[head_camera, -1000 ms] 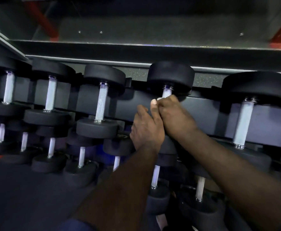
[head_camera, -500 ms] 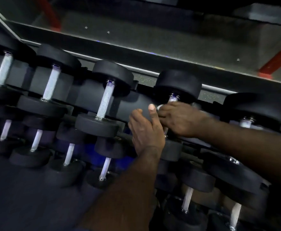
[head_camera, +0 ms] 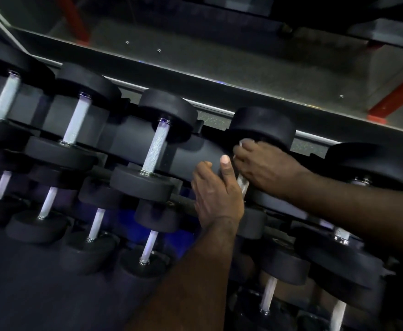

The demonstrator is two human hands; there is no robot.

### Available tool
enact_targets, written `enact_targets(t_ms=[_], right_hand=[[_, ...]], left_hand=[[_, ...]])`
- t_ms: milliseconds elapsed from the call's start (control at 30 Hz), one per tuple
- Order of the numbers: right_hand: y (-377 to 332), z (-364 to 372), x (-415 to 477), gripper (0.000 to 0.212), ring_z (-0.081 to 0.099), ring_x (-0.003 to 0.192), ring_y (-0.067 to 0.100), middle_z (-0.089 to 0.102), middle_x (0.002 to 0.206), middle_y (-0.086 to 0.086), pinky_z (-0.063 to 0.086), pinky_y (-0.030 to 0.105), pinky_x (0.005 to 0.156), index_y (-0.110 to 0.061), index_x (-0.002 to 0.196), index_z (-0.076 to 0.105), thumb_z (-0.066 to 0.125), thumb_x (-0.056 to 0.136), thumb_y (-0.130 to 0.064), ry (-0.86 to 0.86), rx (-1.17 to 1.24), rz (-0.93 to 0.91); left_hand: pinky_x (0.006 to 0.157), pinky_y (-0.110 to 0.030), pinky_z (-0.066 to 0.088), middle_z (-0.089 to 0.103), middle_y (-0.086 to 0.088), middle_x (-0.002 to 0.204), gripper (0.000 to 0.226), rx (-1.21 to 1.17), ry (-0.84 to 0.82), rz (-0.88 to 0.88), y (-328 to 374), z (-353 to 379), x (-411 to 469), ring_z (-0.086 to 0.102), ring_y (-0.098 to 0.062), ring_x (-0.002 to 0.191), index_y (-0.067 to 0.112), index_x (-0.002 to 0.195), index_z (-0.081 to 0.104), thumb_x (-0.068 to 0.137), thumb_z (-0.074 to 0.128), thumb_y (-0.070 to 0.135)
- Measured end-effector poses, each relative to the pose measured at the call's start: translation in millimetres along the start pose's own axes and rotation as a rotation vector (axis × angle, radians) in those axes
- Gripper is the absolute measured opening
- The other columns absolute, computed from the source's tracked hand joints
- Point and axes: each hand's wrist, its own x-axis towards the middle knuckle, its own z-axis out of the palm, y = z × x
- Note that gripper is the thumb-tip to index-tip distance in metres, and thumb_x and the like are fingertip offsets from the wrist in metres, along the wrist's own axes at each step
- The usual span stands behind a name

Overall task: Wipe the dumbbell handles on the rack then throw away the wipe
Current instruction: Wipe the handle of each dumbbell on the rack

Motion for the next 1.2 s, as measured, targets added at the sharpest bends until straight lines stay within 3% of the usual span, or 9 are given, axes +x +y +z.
enact_targets(t_ms=[100, 233, 333, 500, 567, 700, 933, 1067, 1200], right_hand=[[-3.9, -10.2, 10.0, 0.033, 0.051, 0.100, 0.028, 0.060, 0.106, 0.009, 0.042, 0.037, 0.074, -0.012, 0.109, 0.063, 0.033, 0.099, -0.022, -0.053, -0.064, 0.113], [-34.7, -13.9, 0.7, 0.022, 0.061, 0.094, 0.032, 0.067, 0.100, 0.010, 0.045, 0.028, 0.067, -0.005, 0.104, 0.067, 0.047, 0.097, -0.011, -0.191, 0.448, 0.018], [6.0, -6.3, 11.2, 0.025, 0.068, 0.085, 0.028, 0.072, 0.092, 0.006, 0.055, 0.036, 0.074, -0.018, 0.102, 0.072, 0.064, 0.081, -0.007, -0.369, 0.444, -0.078], [-5.8, 5.0, 12.6, 0.025, 0.060, 0.095, 0.035, 0.067, 0.104, 0.016, 0.042, 0.035, 0.074, -0.006, 0.108, 0.066, 0.043, 0.101, -0.014, -0.087, 0.242, 0.183], [-30.1, 6.7, -0.3, 0.027, 0.063, 0.099, 0.035, 0.065, 0.109, 0.016, 0.050, 0.037, 0.079, -0.006, 0.115, 0.064, 0.043, 0.104, -0.018, -0.188, 0.306, 0.110], [-10.5, -2.8, 5.0, 0.009, 0.064, 0.070, 0.036, 0.066, 0.081, 0.019, 0.044, 0.032, 0.056, 0.001, 0.086, 0.067, 0.071, 0.078, -0.003, -0.186, 0.422, -0.169], [-13.5, 10.0, -7.0, 0.021, 0.070, 0.090, 0.024, 0.071, 0.088, 0.004, 0.042, 0.047, 0.111, -0.019, 0.087, 0.068, 0.049, 0.091, -0.024, -0.129, 0.250, -0.146], [-26.5, 12.1, 23.7, 0.031, 0.062, 0.118, 0.024, 0.069, 0.121, 0.001, 0.034, 0.043, 0.117, -0.018, 0.122, 0.066, 0.049, 0.097, -0.027, -0.412, 0.250, -0.204], [5.6, 5.9, 36.6, 0.035, 0.063, 0.109, 0.027, 0.071, 0.112, 0.003, 0.035, 0.044, 0.113, -0.024, 0.110, 0.071, 0.039, 0.102, -0.036, -0.292, 0.021, -0.237]], left_hand=[[0.084, -0.045, 0.048, 0.055, -0.003, 0.122, 0.077, -0.013, -0.008, -0.006, -1.1, 0.3, 0.3, 0.054, -0.027, 0.114, 0.021, 0.121, 0.046, 0.093, 0.010, 0.082], [0.080, -0.039, 0.043, 0.056, -0.004, 0.120, 0.083, -0.034, 0.007, 0.011, 0.1, -2.1, -1.7, 0.055, -0.026, 0.111, 0.018, 0.121, 0.048, 0.090, 0.008, 0.084], [0.081, -0.043, 0.048, 0.057, -0.005, 0.118, 0.076, -0.050, 0.017, 0.009, -1.8, -1.4, -1.7, 0.056, -0.028, 0.109, 0.018, 0.119, 0.048, 0.093, 0.012, 0.080], [0.082, -0.047, 0.050, 0.057, -0.005, 0.116, 0.071, -0.046, 0.026, 0.001, -1.6, -0.9, -1.4, 0.057, -0.029, 0.107, 0.020, 0.117, 0.046, 0.095, 0.015, 0.079], [0.082, -0.045, 0.050, 0.057, -0.003, 0.117, 0.070, -0.050, 0.015, 0.000, -1.2, -1.0, -2.9, 0.057, -0.028, 0.108, 0.021, 0.118, 0.046, 0.094, 0.015, 0.079], [0.081, -0.040, 0.045, 0.056, -0.002, 0.119, 0.069, -0.038, 0.004, 0.002, -1.1, -0.8, -3.5, 0.055, -0.025, 0.110, 0.021, 0.118, 0.046, 0.094, 0.016, 0.078], [0.082, -0.041, 0.046, 0.056, -0.002, 0.116, 0.067, -0.023, 0.014, -0.005, -1.8, 1.0, -1.6, 0.054, -0.026, 0.108, 0.020, 0.117, 0.047, 0.095, 0.019, 0.077], [0.086, -0.038, 0.043, 0.055, -0.002, 0.116, 0.068, -0.024, 0.034, -0.019, -3.0, 3.4, 0.2, 0.054, -0.026, 0.110, 0.018, 0.118, 0.049, 0.095, 0.020, 0.075], [0.084, -0.038, 0.043, 0.055, -0.002, 0.112, 0.067, -0.048, 0.080, -0.008, -2.6, 4.3, -0.5, 0.055, -0.028, 0.106, 0.017, 0.115, 0.049, 0.096, 0.022, 0.076]])
